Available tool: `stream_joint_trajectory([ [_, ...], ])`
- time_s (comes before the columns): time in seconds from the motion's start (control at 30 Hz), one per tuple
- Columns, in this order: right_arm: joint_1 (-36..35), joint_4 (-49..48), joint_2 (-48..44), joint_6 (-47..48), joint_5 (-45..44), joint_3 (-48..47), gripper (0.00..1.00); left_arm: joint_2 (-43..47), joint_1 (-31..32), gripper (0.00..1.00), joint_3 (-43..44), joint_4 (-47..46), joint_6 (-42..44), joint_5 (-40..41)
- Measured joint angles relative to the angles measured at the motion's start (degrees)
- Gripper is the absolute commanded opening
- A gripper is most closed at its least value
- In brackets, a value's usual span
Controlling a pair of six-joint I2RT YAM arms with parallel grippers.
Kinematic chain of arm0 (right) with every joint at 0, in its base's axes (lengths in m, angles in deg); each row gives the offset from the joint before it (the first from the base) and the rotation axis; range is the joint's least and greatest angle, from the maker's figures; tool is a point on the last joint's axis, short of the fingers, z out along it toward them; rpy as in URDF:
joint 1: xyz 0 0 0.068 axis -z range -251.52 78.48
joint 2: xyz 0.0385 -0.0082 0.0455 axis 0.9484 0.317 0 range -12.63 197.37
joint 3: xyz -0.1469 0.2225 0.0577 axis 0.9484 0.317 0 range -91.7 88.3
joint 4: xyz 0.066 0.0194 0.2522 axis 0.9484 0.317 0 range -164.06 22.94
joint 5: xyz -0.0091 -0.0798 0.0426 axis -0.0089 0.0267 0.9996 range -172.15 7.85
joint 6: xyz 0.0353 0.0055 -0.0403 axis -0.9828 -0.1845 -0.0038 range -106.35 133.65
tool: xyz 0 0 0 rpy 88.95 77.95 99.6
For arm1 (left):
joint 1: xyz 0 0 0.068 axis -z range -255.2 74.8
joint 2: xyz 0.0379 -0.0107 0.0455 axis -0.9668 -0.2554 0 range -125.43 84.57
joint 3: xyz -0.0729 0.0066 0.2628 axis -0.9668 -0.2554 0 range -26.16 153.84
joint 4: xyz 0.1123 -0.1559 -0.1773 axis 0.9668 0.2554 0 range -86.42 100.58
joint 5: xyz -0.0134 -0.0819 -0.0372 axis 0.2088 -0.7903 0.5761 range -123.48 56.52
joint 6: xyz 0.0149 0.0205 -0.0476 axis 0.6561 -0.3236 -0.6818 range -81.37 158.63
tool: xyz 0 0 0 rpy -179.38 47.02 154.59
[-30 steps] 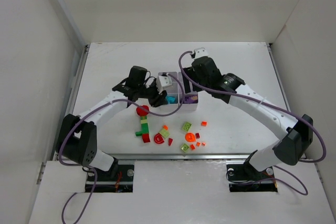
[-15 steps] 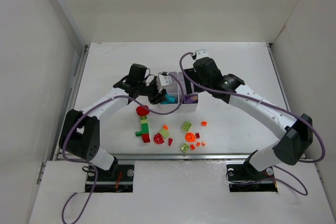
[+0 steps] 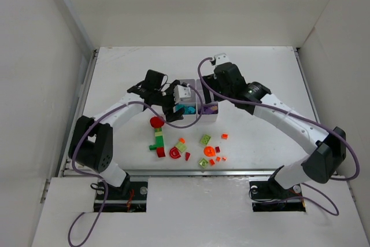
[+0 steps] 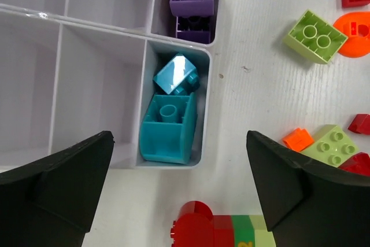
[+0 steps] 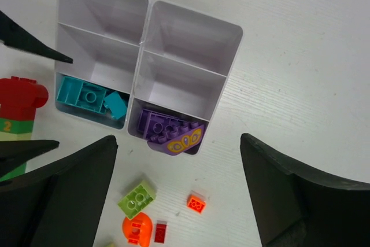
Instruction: Sort the legos into containers by color
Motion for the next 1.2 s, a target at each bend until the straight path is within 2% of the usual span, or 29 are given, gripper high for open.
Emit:
stream_joint_trajectory([
  [0.07,0.0,0.0,-0.3,0.6,0.0,0.0,0.94,0.0,0.0,1.00,1.7,1.7,-0.2,0.0],
  [0.1,0.0,0.0,-0.5,0.9,0.0,0.0,1.00,0.0,0.0,1.00,2.8,2.3,-0.4,0.0],
  [0.27,0.0,0.2,-1.6,2.4,-0.1,0.0,1.00,1.5,-0.3,1.00,8.5,2.4,-3.2,0.2],
  [0.43,0.0,0.7,-5.3,6.2,-3.0,1.2,1.00,8.0,-2.3,1.00,9.7,1.9,-9.6,3.6],
  [0.53,0.0,0.4,-8.0,10.6,-7.4,2.6,1.00,14.2,-3.8,1.00,9.5,0.7,-15.2,9.9],
  [0.67,0.1,-2.9,-10.3,15.9,-12.4,4.2,1.00,25.9,-4.8,1.00,5.2,-3.5,-25.2,25.1],
  [0.73,0.5,-5.1,-11.3,17.4,-10.3,4.5,1.00,31.1,-4.8,1.00,2.2,-4.4,-29.3,32.3],
  [0.83,0.8,-7.4,-12.7,18.4,-1.8,4.6,1.00,34.9,-4.8,1.00,-1.4,-4.8,-32.9,40.1],
  [0.9,0.7,-7.7,-13.0,17.0,2.7,4.6,1.00,36.3,-4.8,1.00,-5.3,-6.2,-34.6,43.3],
  [1.0,0.4,-4.9,-11.9,10.5,3.7,4.5,1.00,35.4,-4.8,1.00,-9.3,-7.8,-37.0,45.7],
  [1.1,-1.0,1.0,-10.2,4.1,-0.2,4.5,1.00,33.7,-4.8,1.00,-12.3,-10.8,-39.0,46.9],
  [1.2,-2.5,5.7,-9.3,0.1,-8.0,4.5,1.00,33.4,-6.1,1.00,-13.9,-11.6,-40.7,47.5],
])
